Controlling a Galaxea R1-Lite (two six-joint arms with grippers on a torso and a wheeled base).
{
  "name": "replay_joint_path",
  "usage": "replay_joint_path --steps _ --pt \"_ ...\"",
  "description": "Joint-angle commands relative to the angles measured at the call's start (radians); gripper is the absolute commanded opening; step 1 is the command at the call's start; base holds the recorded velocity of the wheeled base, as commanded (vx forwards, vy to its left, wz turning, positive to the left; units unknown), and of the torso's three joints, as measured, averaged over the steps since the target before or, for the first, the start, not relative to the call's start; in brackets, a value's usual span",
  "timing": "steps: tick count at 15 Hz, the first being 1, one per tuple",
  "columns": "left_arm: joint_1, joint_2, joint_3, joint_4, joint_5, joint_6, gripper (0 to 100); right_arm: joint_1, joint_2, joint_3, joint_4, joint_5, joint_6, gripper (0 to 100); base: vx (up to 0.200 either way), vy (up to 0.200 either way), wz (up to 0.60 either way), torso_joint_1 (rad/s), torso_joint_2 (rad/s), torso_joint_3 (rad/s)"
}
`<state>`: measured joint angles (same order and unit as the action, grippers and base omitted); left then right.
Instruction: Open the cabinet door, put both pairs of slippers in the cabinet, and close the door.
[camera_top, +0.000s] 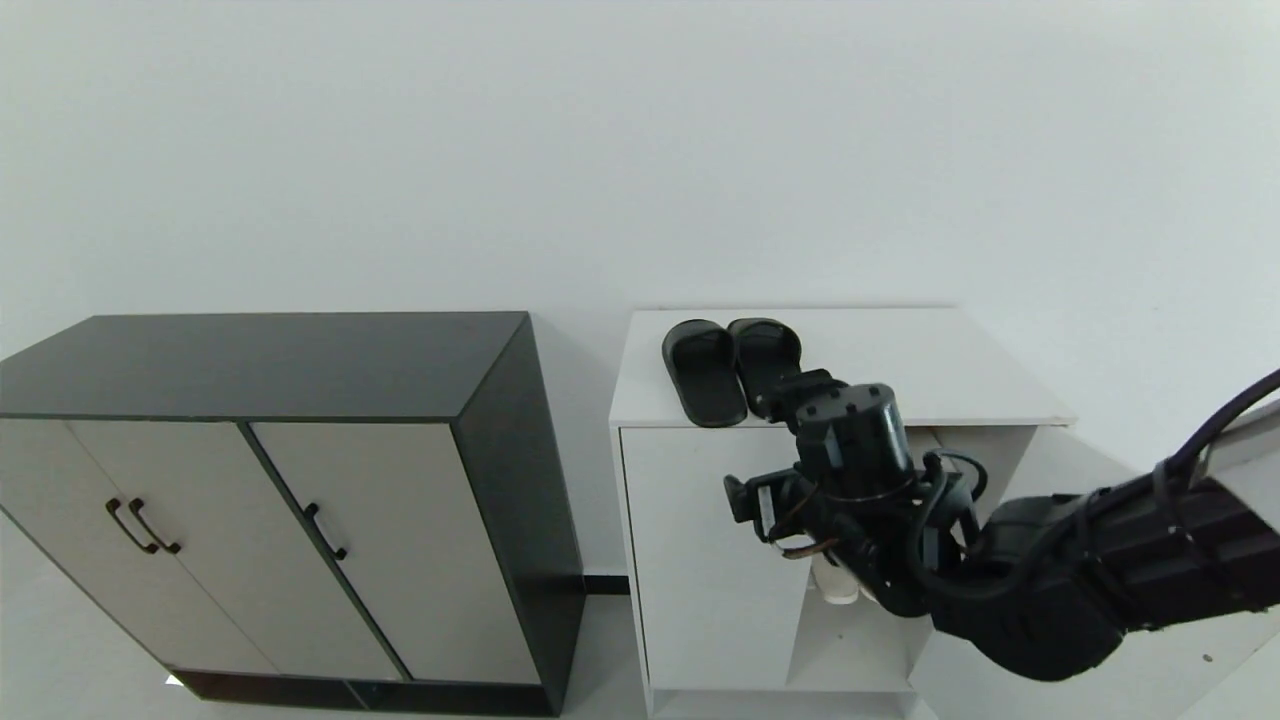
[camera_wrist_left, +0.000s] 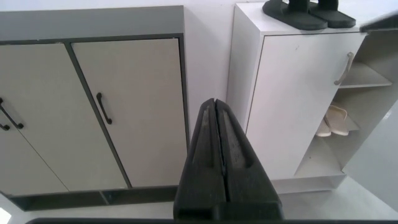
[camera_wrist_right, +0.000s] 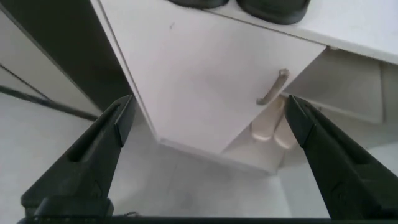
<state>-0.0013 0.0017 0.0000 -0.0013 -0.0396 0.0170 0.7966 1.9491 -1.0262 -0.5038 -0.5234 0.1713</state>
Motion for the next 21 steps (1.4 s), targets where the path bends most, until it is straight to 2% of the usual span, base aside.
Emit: replay_joint_path --steps 1,3,5,8,18,21 --pt "0.000 0.000 0.000 0.000 0.000 0.000 0 0.000 -0.039 -0.195 0.177 -0.021 0.111 100 0.000 0.000 0.00 0.000 0.00 0.000" --pt "0.000 0.000 0.000 0.000 0.000 0.000 0 -0.010 -0.018 -0.221 0.176 -0.047 0.131 100 0.000 0.000 0.00 0.000 0.00 0.000" --pt "0.000 0.000 0.000 0.000 0.000 0.000 0 -0.014 0.013 -0.196 0.113 -0.047 0.126 100 0.000 0.000 0.00 0.000 0.00 0.000" --pt "0.000 0.000 0.000 0.000 0.000 0.000 0 -0.033 0.063 -0.178 0.013 -0.047 0.099 100 0.200 0.000 0.00 -0.002 0.00 0.004" --pt "0.000 0.000 0.000 0.000 0.000 0.000 0 -0.050 0.149 -0.183 -0.041 -0.032 0.085 100 0.200 0.000 0.00 0.007 0.00 0.001" --pt "0.000 0.000 0.000 0.000 0.000 -0.002 0 -0.054 0.174 -0.180 -0.067 0.003 0.082 100 0.133 0.000 0.00 0.000 0.00 0.002"
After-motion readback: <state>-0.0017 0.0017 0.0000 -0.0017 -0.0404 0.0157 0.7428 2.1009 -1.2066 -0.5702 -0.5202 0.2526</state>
